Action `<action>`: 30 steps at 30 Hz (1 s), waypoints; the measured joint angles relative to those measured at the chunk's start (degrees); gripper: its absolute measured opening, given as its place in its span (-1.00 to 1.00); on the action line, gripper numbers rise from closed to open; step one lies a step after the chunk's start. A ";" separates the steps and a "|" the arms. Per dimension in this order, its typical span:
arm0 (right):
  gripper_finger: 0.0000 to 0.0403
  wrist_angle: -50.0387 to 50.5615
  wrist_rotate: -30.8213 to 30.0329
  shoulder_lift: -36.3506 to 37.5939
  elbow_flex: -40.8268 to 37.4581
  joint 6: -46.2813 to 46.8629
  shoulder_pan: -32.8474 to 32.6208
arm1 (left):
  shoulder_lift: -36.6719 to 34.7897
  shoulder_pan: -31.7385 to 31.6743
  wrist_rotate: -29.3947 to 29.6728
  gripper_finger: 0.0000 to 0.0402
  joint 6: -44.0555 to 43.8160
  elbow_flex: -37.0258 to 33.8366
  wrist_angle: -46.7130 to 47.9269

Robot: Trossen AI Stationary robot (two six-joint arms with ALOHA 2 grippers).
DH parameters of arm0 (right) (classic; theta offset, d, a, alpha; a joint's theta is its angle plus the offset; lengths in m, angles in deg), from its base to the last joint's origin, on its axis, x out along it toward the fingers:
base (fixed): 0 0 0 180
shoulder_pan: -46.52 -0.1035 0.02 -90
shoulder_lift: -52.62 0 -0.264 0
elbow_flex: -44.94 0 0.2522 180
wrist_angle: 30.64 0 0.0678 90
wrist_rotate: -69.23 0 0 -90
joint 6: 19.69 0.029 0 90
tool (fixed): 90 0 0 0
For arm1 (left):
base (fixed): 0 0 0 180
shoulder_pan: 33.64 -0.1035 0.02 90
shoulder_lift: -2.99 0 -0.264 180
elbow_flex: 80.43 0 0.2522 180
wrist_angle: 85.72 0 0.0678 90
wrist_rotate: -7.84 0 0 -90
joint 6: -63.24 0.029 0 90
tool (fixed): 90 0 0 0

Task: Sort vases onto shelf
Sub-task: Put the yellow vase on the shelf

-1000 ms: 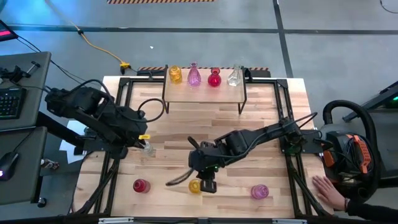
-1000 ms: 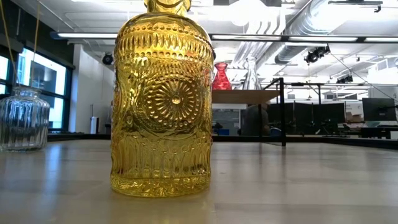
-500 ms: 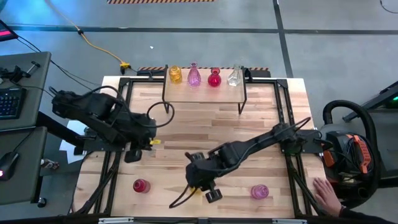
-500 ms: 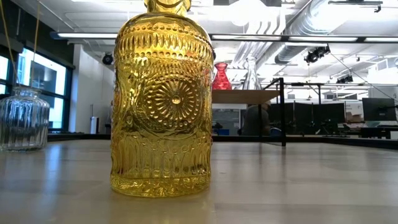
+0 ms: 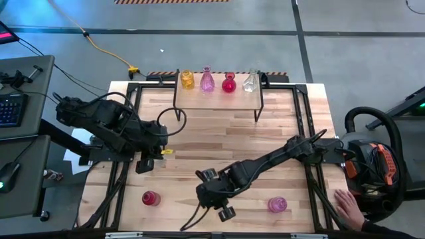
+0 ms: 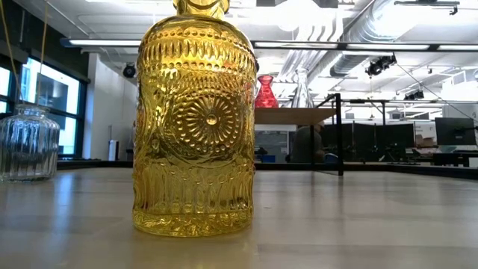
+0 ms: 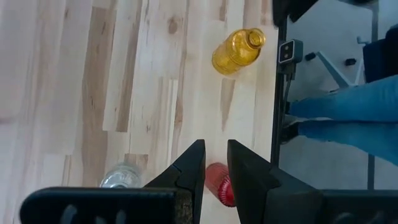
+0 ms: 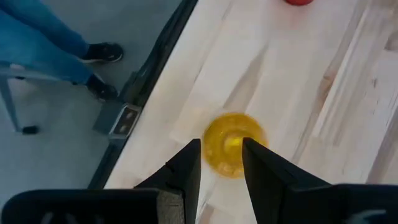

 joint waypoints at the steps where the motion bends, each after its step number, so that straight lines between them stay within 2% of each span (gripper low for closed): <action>1: -0.51 -0.50 -0.01 -0.60 -0.01 0.01 -0.02 | 0.00 0.00 0.00 -0.70 0.18 0.00 0.01; 11: -0.51 -0.87 -1.26 -3.32 -0.01 1.05 -0.81 | 0.00 0.42 0.14 -0.70 0.89 0.00 0.11; 24: -0.51 -0.24 -2.93 -3.29 -0.02 2.74 -0.37 | 0.00 0.44 0.33 -0.70 1.08 0.00 0.11; 30: -0.51 2.26 -1.26 -4.52 -0.02 3.16 -0.01 | 0.00 0.44 0.33 -0.70 1.11 0.00 0.16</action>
